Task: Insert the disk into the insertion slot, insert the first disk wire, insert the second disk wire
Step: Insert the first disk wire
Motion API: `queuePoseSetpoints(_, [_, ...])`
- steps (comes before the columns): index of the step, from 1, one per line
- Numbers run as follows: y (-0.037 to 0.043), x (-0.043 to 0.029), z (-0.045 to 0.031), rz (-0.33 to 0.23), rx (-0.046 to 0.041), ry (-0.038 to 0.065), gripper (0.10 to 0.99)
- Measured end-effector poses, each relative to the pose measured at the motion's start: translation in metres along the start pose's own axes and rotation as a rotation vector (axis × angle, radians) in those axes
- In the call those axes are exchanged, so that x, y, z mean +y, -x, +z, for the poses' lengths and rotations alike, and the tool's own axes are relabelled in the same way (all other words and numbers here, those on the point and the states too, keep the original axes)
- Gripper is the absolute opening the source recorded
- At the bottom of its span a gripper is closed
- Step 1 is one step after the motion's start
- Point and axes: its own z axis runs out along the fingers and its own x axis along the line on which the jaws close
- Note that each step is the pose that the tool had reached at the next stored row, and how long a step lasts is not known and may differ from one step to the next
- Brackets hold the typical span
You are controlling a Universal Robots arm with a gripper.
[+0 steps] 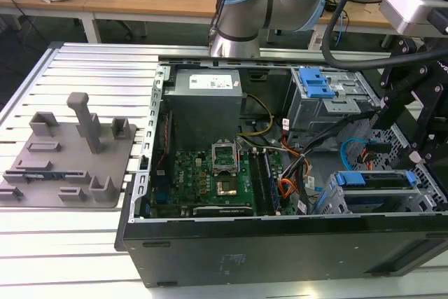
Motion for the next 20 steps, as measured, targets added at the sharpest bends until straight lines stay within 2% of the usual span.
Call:
queuePoseSetpoints(4, [0.0001,0.0,0.0,0.0,0.0003,0.0,0.624])
queuePoseSetpoints(5, [0.0065,0.0,0.0003,0.0,0.0064,0.0,0.624])
queuePoseSetpoints(6, [0.0082,0.0009,0.0005,0.0,0.0159,0.0,0.624])
queuePoseSetpoints(7, [0.0084,0.0015,0.0005,0.001,0.0197,0.0,0.624])
queuePoseSetpoints(9, [0.013,0.0046,0.0008,0.001,0.0445,0.0,0.624])
queuePoseSetpoints(10, [0.0193,0.0047,0.0011,0.002,0.0764,-0.004,0.624])
queuePoseSetpoints(11, [0.0218,0.0047,0.0012,0.002,0.0897,-0.01,0.624])
queuePoseSetpoints(12, [0.0239,0.0048,0.0013,0.002,0.101,-0.022,0.624])
queuePoseSetpoints(13, [0.0261,0.0048,0.0015,0.002,0.1101,-0.042,0.624])
queuePoseSetpoints(15, [0.0275,0.0048,0.0014,0.008,0.1121,-0.071,0.624])
queuePoseSetpoints(17, [0.0277,0.0047,0.0015,0.019,0.112,-0.08,0.624])
queuePoseSetpoints(19, [0.0278,0.0047,0.0026,0.038,0.1121,-0.082,0.624])
queuePoseSetpoints(20, [0.0317,0.0048,0.005,0.042,0.1197,-0.082,0.624])
